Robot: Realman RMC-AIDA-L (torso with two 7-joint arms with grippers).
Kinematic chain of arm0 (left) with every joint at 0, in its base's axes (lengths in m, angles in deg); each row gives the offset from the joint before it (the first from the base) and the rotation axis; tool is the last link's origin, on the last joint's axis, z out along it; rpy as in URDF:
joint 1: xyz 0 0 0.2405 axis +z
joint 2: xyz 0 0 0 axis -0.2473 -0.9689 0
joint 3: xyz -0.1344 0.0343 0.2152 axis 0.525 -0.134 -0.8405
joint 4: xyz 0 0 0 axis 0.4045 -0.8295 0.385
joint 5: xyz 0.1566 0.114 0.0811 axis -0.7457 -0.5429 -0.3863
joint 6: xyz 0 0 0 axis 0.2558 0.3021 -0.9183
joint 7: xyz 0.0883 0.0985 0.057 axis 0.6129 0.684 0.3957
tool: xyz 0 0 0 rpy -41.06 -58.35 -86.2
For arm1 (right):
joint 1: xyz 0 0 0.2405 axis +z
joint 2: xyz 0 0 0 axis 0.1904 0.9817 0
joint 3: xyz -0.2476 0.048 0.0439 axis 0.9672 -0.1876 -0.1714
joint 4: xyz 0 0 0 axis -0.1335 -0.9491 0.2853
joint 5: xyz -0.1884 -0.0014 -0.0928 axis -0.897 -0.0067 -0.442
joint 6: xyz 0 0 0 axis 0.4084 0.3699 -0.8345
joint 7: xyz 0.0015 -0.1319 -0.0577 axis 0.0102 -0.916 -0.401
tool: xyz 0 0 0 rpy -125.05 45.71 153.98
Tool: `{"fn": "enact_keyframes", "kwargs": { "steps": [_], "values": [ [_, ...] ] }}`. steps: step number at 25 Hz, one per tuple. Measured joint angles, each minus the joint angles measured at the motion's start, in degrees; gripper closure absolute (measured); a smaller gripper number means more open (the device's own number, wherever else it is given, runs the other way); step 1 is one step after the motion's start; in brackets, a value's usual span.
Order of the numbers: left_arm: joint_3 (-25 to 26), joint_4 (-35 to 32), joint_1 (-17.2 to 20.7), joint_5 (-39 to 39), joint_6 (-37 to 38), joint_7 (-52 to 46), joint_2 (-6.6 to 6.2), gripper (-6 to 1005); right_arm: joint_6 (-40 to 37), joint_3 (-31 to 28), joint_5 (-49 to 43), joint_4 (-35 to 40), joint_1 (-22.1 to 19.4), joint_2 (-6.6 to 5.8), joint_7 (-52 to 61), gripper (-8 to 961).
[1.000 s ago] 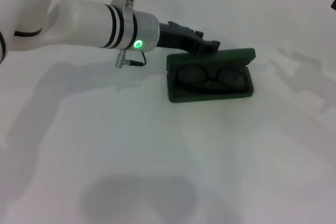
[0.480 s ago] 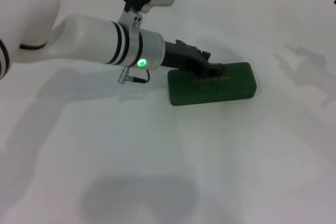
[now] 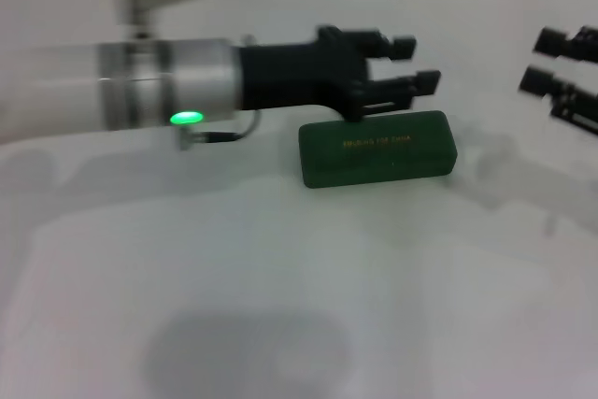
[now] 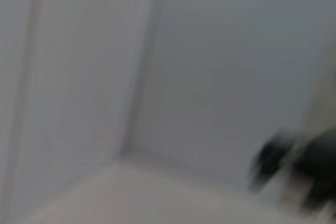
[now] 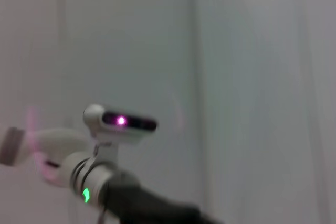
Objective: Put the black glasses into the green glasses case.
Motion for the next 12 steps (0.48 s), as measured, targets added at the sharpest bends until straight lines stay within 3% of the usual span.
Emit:
{"fn": "enact_keyframes", "kwargs": {
  "steps": [2, 4, 7, 10, 12],
  "values": [
    [4.6, -0.4, 3.0, 0.4, 9.0, 3.5, -0.99, 464, -1.2, 2.5, 0.0, -0.1, 0.8, -0.52, 1.2, 573],
    [8.5, 1.1, 6.0, 0.2, 16.8, 8.5, -2.3, 464, -1.8, 4.6, -0.3, 0.0, 1.7, -0.17, 1.6, 534],
    [9.5, 3.9, 8.7, 0.1, 22.4, 14.9, -3.54, 413, -1.0, 6.3, -1.8, 0.6, 2.6, 1.1, 1.3, 422],
    [9.5, 4.9, 10.8, -0.5, 26.5, 19.4, -3.7, 362, -0.3, 6.6, -5.0, 1.3, 3.3, 2.31, 0.7, 304],
    [9.6, 4.9, 11.5, -1.3, 27.6, 20.8, -3.24, 150, -0.2, 7.2, -6.0, 1.2, 3.7, 2.5, -0.4, 224]
  ]
}}
